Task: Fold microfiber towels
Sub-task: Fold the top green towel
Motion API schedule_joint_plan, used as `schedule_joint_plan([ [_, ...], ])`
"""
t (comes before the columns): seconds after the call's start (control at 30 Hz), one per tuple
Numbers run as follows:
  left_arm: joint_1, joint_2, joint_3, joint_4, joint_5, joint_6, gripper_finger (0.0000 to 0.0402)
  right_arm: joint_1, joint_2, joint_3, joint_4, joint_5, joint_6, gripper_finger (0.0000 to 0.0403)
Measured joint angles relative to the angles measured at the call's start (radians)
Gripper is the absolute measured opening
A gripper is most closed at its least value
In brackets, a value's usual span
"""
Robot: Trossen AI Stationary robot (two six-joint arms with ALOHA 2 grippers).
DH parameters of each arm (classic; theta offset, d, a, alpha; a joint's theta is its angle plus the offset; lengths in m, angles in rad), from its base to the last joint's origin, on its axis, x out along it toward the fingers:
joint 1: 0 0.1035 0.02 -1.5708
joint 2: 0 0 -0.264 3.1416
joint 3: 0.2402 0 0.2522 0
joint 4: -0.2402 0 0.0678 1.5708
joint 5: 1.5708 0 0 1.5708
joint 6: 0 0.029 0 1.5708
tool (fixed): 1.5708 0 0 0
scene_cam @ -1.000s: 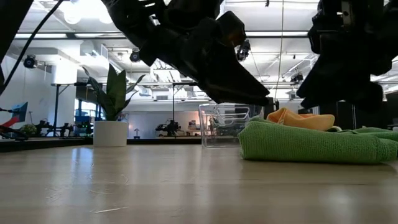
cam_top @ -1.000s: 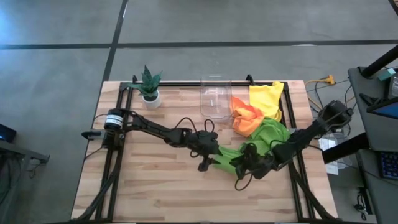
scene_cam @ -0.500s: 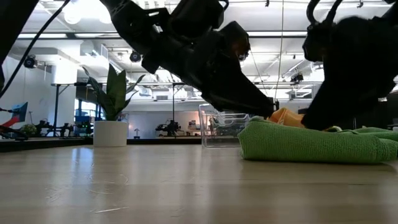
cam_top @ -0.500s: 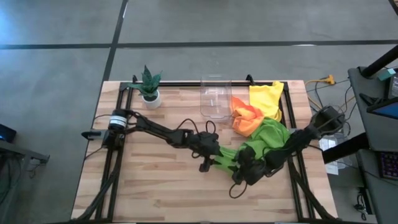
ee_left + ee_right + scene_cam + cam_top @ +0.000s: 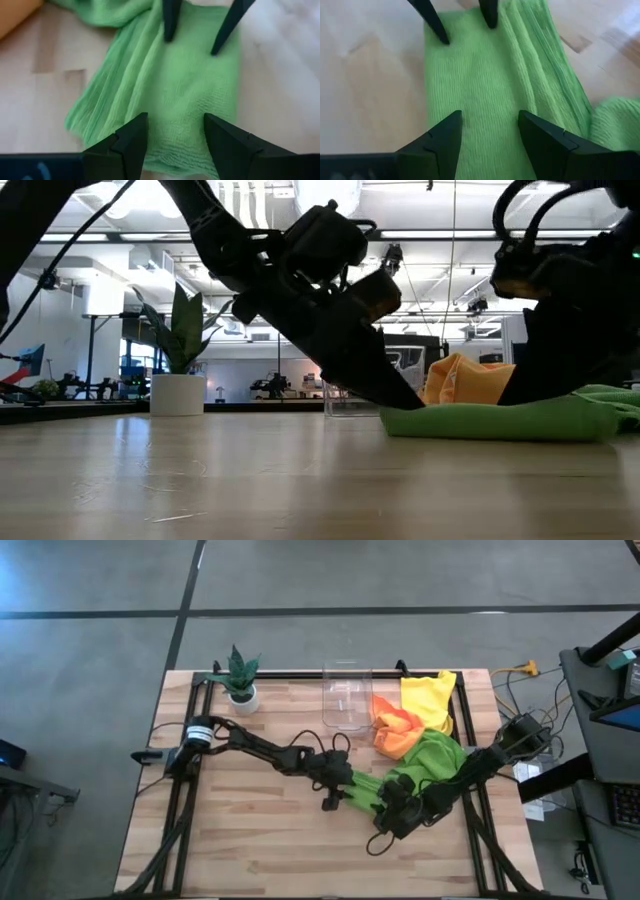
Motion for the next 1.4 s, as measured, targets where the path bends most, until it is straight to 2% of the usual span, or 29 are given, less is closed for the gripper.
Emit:
schedule_joint_plan([
  [0.27, 0.035, -0.037, -0.006, -0.126, -0.007, 0.048, 0.0178, 0.000, -0.008, 0.000, -0.044, -0.011, 0.060, 0.0192],
  [0.5, 0.054, -0.145, -0.035, -0.266, -0.024, 0.081, 0.0178, 0.000, -0.038, -0.001, -0.048, -0.021, 0.076, 0.0192],
  [0.63, 0.053, -0.214, -0.056, -0.374, -0.027, 0.122, 0.0178, -0.004, -0.077, 0.006, -0.049, 0.011, 0.058, 0.0192],
  [0.77, 0.043, -0.249, -0.091, -0.327, 0.008, 0.087, 0.0178, -0.041, -0.088, 0.012, -0.049, 0.024, -0.005, 0.0192],
  [0.93, 0.012, -0.237, -0.120, -0.182, 0.114, -0.094, 0.0178, -0.135, -0.084, 0.010, -0.055, 0.025, -0.008, 0.0192],
  [1.07, -0.025, -0.237, -0.123, -0.153, 0.120, -0.117, 0.0178, -0.220, -0.080, 0.010, -0.072, 0.015, -0.017, 0.0192],
  [1.4, -0.071, -0.237, -0.129, -0.146, 0.106, -0.171, 0.0178, -0.354, -0.076, 0.010, -0.144, -0.152, -0.117, 0.0184],
])
